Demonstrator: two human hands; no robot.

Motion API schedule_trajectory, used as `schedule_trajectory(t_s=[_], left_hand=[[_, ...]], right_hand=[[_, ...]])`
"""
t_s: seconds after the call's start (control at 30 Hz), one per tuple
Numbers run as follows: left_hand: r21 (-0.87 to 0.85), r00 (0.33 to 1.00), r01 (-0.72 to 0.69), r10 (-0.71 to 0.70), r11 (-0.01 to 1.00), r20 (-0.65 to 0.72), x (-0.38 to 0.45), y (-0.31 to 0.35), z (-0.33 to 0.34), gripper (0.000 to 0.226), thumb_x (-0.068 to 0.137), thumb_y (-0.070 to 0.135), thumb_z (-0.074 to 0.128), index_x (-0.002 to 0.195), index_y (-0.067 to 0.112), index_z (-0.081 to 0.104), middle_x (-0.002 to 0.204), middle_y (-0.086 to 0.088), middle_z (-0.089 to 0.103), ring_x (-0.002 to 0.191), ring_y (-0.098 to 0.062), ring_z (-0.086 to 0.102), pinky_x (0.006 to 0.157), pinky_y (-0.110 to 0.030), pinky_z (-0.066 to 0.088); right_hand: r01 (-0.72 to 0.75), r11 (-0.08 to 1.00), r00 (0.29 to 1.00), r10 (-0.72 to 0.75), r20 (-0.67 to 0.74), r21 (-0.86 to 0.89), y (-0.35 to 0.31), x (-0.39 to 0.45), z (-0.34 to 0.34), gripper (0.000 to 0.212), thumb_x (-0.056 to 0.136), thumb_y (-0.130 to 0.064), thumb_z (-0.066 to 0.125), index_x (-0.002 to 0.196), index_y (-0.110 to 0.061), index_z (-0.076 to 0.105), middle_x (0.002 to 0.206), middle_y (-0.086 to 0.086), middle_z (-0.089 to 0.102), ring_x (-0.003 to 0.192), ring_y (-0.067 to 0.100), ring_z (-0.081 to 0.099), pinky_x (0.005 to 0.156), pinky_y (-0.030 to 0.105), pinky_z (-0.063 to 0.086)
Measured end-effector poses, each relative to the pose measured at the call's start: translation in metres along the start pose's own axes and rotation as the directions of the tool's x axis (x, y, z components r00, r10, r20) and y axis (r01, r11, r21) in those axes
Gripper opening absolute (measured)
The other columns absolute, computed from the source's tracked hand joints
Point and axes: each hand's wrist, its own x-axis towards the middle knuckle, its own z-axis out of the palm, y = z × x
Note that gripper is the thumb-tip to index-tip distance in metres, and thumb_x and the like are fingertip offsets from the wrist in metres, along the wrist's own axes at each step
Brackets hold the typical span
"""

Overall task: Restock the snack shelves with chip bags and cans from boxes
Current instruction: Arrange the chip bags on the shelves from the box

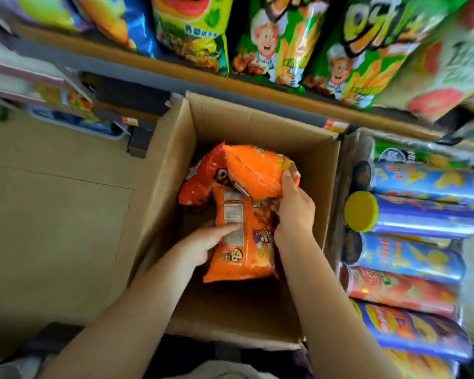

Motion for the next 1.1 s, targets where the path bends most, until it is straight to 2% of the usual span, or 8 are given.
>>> schedule_trajectory(t_s=[0.17, 0.33, 0.4, 0.53, 0.63, 0.73, 0.83, 1.1], left_hand=[[-0.080, 0.977, -0.203, 0.197, 0.976, -0.078, -0.088, 0.029, 0.016, 0.060, 0.063, 0.041, 0.086, 0.118, 0.034, 0.063, 0.110, -0.005, 0.074, 0.099, -0.026, 0.071, 0.084, -0.042, 0.056], [-0.142, 0.893, -0.445, 0.426, 0.884, -0.147, -0.171, 0.061, 0.046, 0.032, 0.079, 0.027, 0.080, 0.107, 0.031, 0.067, 0.086, -0.001, 0.078, 0.082, -0.023, 0.073, 0.068, -0.037, 0.055], [-0.173, 0.826, -0.560, 0.529, 0.811, -0.196, -0.197, 0.072, 0.062, 0.028, 0.083, 0.023, 0.077, 0.106, 0.034, 0.066, 0.089, 0.004, 0.077, 0.082, -0.019, 0.072, 0.066, -0.036, 0.054], [-0.131, 0.648, -0.758, 0.714, 0.639, -0.265, -0.235, 0.087, 0.094, 0.035, 0.078, 0.017, 0.082, 0.106, 0.034, 0.067, 0.096, 0.009, 0.077, 0.091, -0.016, 0.073, 0.081, -0.040, 0.057], [0.088, 0.520, -0.829, 0.818, 0.553, -0.246, -0.248, 0.093, 0.112, 0.062, 0.054, 0.036, 0.092, 0.110, 0.039, 0.066, 0.110, 0.003, 0.075, 0.099, -0.018, 0.072, 0.088, -0.042, 0.057], [0.267, 0.473, -0.824, 0.866, 0.501, -0.165, -0.263, 0.094, 0.139, 0.062, 0.066, 0.030, 0.092, 0.121, 0.035, 0.062, 0.111, 0.005, 0.072, 0.089, 0.003, 0.069, 0.073, -0.016, 0.056], [0.291, 0.503, -0.818, 0.862, 0.496, -0.059, -0.263, 0.089, 0.168, 0.053, 0.072, 0.011, 0.087, 0.115, 0.029, 0.061, 0.103, 0.005, 0.075, 0.080, 0.005, 0.070, 0.072, -0.019, 0.056], [0.401, 0.532, -0.799, 0.837, 0.448, 0.126, -0.248, 0.072, 0.226, 0.077, 0.056, 0.037, 0.096, 0.113, 0.057, 0.050, 0.111, 0.016, 0.072, 0.100, -0.003, 0.069, 0.090, -0.036, 0.055]], right_hand=[[0.410, 0.904, 0.910, -0.397, 0.116, -0.122, -0.071, -0.063, -0.072, 0.054, 0.099, -0.039, 0.057, 0.100, 0.014, 0.065, 0.070, 0.007, 0.053, 0.052, 0.005, 0.045, 0.054, 0.021, 0.043], [0.609, 0.791, 0.790, -0.599, 0.136, -0.056, -0.128, -0.119, -0.133, 0.028, 0.082, -0.062, 0.059, 0.086, -0.040, 0.075, 0.107, -0.001, 0.070, 0.101, 0.015, 0.066, 0.098, 0.047, 0.051], [0.682, 0.729, 0.728, -0.668, 0.153, -0.063, -0.143, -0.135, -0.156, 0.019, 0.088, -0.057, 0.059, 0.084, -0.046, 0.073, 0.123, -0.003, 0.067, 0.110, 0.010, 0.063, 0.101, 0.037, 0.048], [0.777, 0.629, 0.626, -0.768, 0.136, -0.024, -0.160, -0.152, -0.204, 0.036, 0.100, -0.026, 0.059, 0.080, 0.002, 0.069, 0.132, -0.015, 0.061, 0.100, -0.020, 0.057, 0.080, 0.002, 0.039], [0.749, 0.660, 0.658, -0.751, 0.056, 0.054, -0.169, -0.149, -0.235, 0.022, 0.098, -0.022, 0.062, 0.083, -0.013, 0.075, 0.101, -0.005, 0.070, 0.082, -0.004, 0.061, 0.070, 0.008, 0.044], [0.657, 0.743, 0.754, -0.650, -0.101, 0.129, -0.182, -0.143, -0.259, 0.031, 0.083, -0.037, 0.069, 0.057, -0.022, 0.060, 0.063, -0.004, 0.047, 0.065, 0.013, 0.043, 0.059, 0.028, 0.037], [0.562, 0.806, 0.827, -0.546, -0.135, 0.186, -0.189, -0.131, -0.271, 0.028, 0.083, -0.038, 0.065, 0.067, -0.017, 0.058, 0.068, 0.002, 0.049, 0.068, 0.018, 0.045, 0.061, 0.033, 0.036], [0.413, 0.893, 0.905, -0.380, -0.192, 0.180, -0.197, -0.093, -0.289, 0.039, 0.095, -0.038, 0.054, 0.066, -0.012, 0.053, 0.073, 0.006, 0.058, 0.071, 0.024, 0.054, 0.067, 0.037, 0.042]])
